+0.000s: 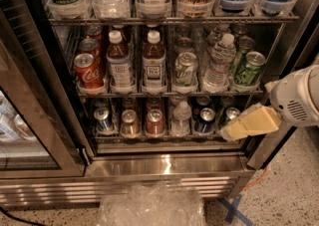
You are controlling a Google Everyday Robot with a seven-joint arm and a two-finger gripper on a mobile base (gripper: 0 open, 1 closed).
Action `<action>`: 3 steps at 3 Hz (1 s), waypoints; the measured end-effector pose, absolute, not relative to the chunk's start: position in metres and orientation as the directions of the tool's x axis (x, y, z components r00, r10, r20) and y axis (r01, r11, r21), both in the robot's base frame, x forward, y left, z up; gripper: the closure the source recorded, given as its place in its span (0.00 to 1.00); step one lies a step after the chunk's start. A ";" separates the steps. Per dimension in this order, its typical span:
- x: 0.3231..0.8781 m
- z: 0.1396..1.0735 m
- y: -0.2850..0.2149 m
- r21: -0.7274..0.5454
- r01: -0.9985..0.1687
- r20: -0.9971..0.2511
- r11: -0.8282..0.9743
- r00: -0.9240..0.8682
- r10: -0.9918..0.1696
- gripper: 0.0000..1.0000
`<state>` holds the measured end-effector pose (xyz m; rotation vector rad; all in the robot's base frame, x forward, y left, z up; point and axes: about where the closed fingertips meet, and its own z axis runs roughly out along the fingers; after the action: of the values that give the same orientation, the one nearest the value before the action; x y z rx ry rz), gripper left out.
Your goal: Pick green can from middle shelf of fridge
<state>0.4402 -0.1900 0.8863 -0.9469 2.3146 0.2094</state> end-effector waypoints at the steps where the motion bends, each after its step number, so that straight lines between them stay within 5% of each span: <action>1: 0.436 0.852 -0.178 -0.006 -0.638 -0.659 0.770 -0.577 -0.483 0.00; 3: 0.450 0.794 -0.134 0.115 -0.552 -0.790 0.826 -0.555 -0.261 0.00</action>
Offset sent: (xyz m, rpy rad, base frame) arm 0.0717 0.0177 -0.0791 0.3921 -0.3749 -0.3731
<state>0.4501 -0.1340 0.7940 -0.5924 2.1757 0.4477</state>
